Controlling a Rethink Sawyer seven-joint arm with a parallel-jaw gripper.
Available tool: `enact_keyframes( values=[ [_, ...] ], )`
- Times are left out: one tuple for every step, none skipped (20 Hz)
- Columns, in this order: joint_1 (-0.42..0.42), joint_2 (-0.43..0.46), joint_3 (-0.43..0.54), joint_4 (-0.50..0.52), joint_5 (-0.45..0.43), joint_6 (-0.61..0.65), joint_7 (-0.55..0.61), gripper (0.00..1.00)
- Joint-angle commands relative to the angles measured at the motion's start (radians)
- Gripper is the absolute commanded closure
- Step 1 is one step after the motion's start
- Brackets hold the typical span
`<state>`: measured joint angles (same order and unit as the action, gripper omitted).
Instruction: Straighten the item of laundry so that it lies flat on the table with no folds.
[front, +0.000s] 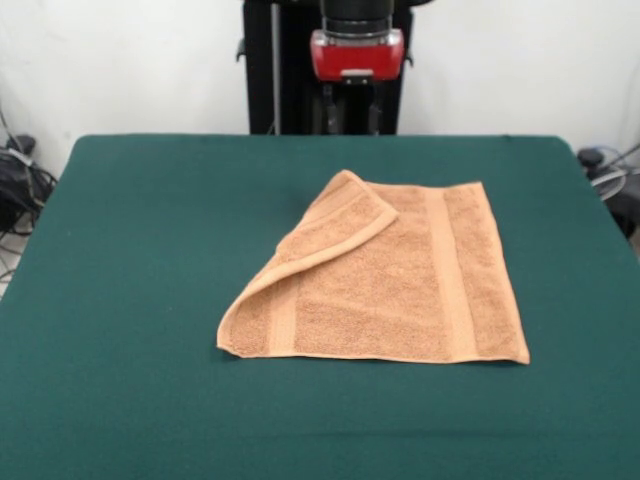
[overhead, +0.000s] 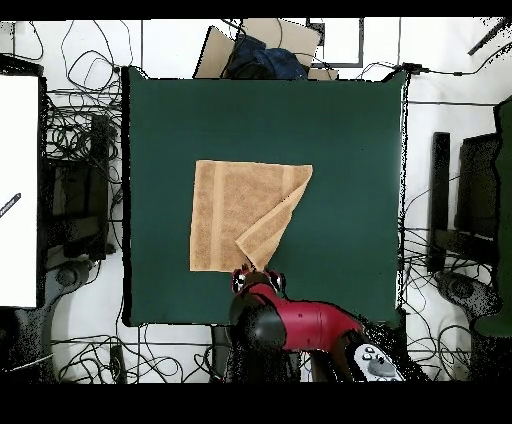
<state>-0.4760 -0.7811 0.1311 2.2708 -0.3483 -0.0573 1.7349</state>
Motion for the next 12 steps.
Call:
enact_keyframes(
  values=[
    [0.044, 0.059, 0.084, -0.150, 0.074, 0.083, 0.132, 0.00],
    [0.047, 0.070, 0.082, -0.159, 0.077, 0.081, 0.130, 0.00],
    [0.048, 0.086, 0.082, -0.172, 0.078, 0.081, 0.127, 0.00],
    [0.051, 0.103, 0.078, -0.182, 0.079, 0.076, 0.126, 0.00],
    [0.049, 0.119, 0.075, -0.185, 0.074, 0.063, 0.127, 0.00],
    [0.050, 0.136, 0.071, -0.192, 0.072, 0.055, 0.127, 0.00],
    [0.050, 0.150, 0.069, -0.197, 0.069, 0.047, 0.128, 0.00],
    [0.049, 0.162, 0.068, -0.201, 0.066, 0.039, 0.129, 0.00],
    [0.052, 0.173, 0.064, -0.208, 0.064, 0.032, 0.131, 0.00],
    [0.052, 0.180, 0.063, -0.213, 0.062, 0.030, 0.131, 0.00],
    [0.052, 0.187, 0.062, -0.218, 0.061, 0.028, 0.131, 0.00],
    [0.054, 0.191, 0.059, -0.221, 0.060, 0.028, 0.131, 0.00]
  ],
)
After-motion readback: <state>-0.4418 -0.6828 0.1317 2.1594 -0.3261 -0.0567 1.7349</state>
